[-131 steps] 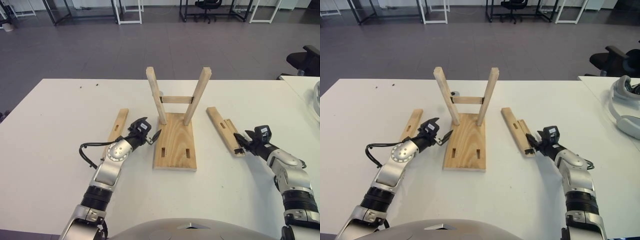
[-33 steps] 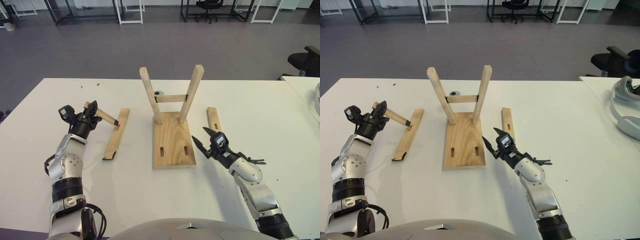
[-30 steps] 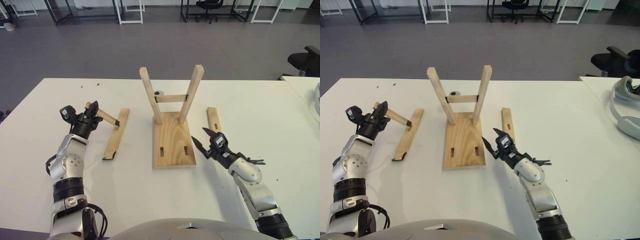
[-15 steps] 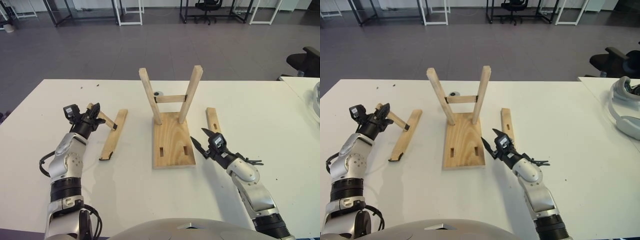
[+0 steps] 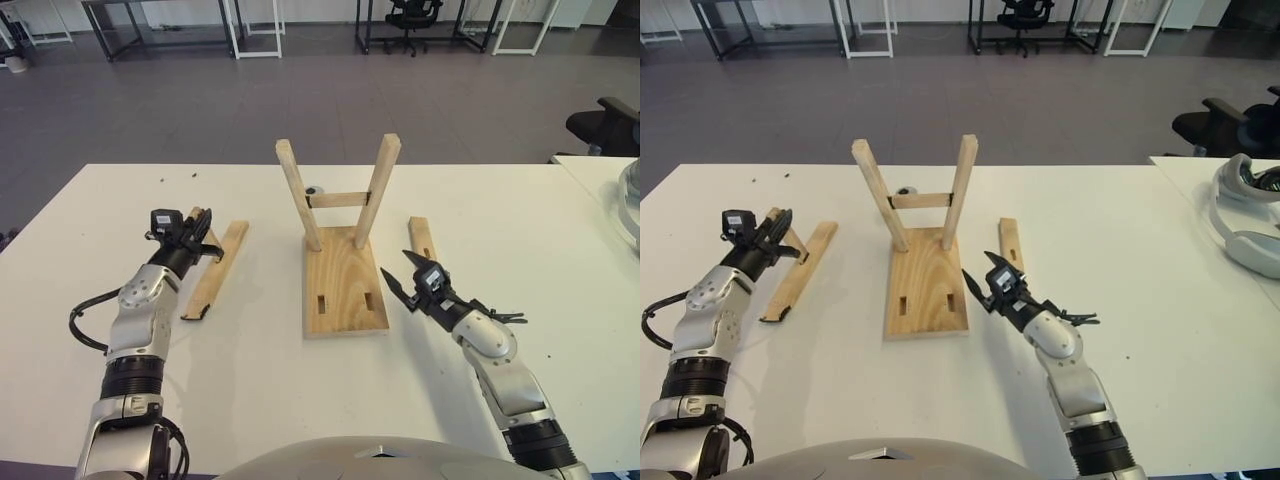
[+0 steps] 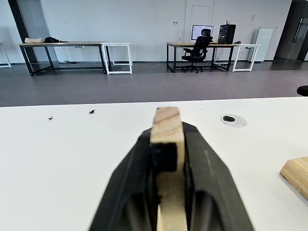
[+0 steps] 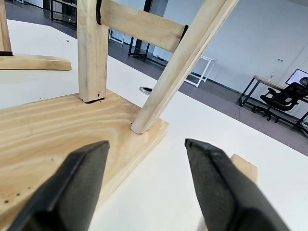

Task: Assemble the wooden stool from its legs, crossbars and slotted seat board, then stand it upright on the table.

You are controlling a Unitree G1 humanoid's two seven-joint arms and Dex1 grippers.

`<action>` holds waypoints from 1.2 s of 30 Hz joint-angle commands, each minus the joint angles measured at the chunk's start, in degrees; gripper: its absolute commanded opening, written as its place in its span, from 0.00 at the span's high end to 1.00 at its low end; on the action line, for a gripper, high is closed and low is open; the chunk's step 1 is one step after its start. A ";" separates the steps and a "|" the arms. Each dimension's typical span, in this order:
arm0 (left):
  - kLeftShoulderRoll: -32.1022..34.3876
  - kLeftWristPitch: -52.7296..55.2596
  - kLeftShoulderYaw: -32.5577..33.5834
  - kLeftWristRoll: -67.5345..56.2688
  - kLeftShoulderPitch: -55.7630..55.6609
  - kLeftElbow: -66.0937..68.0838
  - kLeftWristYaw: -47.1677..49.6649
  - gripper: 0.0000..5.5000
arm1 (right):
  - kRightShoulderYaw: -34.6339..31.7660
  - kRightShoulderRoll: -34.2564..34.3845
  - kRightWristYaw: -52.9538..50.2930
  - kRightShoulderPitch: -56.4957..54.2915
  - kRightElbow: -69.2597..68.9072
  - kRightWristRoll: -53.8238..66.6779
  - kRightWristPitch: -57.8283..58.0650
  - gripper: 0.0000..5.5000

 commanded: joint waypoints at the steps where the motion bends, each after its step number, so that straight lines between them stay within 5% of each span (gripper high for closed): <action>1: 0.84 3.30 -0.04 0.44 -0.18 -1.19 -1.99 0.79 | 0.45 0.42 -0.33 -1.72 1.14 -0.63 -0.57 0.47; 13: 8.55 26.00 -2.57 3.36 8.77 -14.29 -4.61 0.37 | 1.32 0.89 -1.09 -1.00 2.52 -1.54 -1.79 0.47; 17: 8.33 27.27 -3.55 5.25 11.61 -13.59 -4.82 0.37 | 1.77 1.23 -1.11 -1.28 2.76 -1.95 -1.70 0.47; 28: 7.50 14.13 -1.90 9.39 11.04 -11.42 -4.81 0.63 | 0.27 1.86 -0.85 -2.43 2.13 -0.05 0.70 0.47; 36: 4.91 12.40 10.34 -13.77 5.15 -30.07 -13.20 0.63 | -14.47 5.28 -0.47 -22.32 -12.52 39.85 29.15 0.47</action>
